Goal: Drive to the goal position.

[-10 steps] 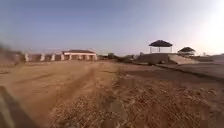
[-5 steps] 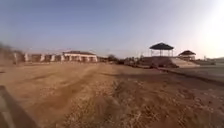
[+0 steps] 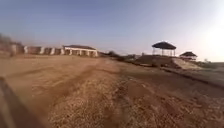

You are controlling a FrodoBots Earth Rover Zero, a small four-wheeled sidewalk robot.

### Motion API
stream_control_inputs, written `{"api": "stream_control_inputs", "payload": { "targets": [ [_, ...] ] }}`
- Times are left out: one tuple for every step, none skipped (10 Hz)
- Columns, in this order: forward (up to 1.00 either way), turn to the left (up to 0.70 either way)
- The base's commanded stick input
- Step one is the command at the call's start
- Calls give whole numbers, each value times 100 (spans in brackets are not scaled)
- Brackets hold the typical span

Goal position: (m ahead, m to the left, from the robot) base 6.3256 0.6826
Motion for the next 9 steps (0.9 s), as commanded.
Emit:
{"api": "stream_control_inputs", "payload": {
  "targets": [
    [70,2],
    [70,31],
    [70,35],
    [70,35],
    [70,14],
    [70,3],
    [70,0],
    [70,0],
    [70,0]
  ]
}}
